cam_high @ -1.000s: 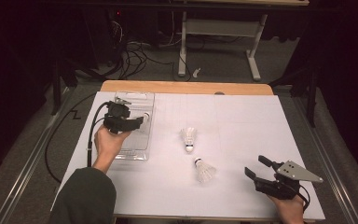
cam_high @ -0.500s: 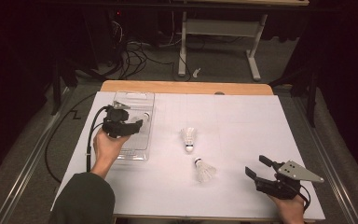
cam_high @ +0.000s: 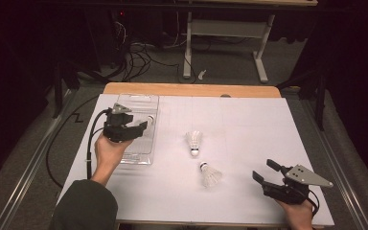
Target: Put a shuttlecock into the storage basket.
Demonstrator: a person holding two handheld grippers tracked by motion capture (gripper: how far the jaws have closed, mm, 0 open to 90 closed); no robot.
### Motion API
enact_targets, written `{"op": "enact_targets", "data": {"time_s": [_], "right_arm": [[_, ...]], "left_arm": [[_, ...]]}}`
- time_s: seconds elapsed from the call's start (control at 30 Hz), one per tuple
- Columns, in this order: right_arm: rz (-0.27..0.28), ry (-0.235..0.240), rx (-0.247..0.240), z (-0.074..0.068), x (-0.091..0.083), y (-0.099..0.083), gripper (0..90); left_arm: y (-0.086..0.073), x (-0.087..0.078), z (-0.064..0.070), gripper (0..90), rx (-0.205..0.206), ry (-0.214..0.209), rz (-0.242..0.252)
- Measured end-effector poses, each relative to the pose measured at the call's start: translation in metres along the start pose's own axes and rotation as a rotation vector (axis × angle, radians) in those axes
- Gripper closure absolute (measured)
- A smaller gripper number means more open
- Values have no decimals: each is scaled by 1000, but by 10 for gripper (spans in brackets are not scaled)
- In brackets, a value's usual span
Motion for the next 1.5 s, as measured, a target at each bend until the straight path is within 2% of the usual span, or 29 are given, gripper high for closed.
{"op": "enact_targets", "data": {"time_s": [0.13, 0.3, 0.7, 0.83, 1.23, 1.5], "right_arm": [[3, 0, -4, 0, 0, 0, 301], [2, 1, -2, 0, 0, 0, 300], [3, 3, -6, -1, 0, 0, 301], [3, 7, -5, 0, 0, 0, 301], [3, 9, -5, -2, 0, 0, 301], [7, 6, -3, -1, 0, 1, 301]], "left_arm": [[-3, -8, 1, 402, 23, 8, 20], [-6, -14, -2, 406, 7, 9, 41], [-14, -15, 3, 404, 26, -11, 38], [-13, -18, 5, 402, 16, -28, 58], [-21, -32, 11, 404, 26, -42, 93], [-27, -35, 11, 401, 19, -47, 100]]}}
Point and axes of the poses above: each handheld gripper's, and its own axes: x roughly forward along the jaws, y roughly out of its top, z roughly to its right, the point moved 5 cm from there along x, roughly forward along the jaws, and after that the axes turned 9 degrees about -x, right-handed, at the moved point
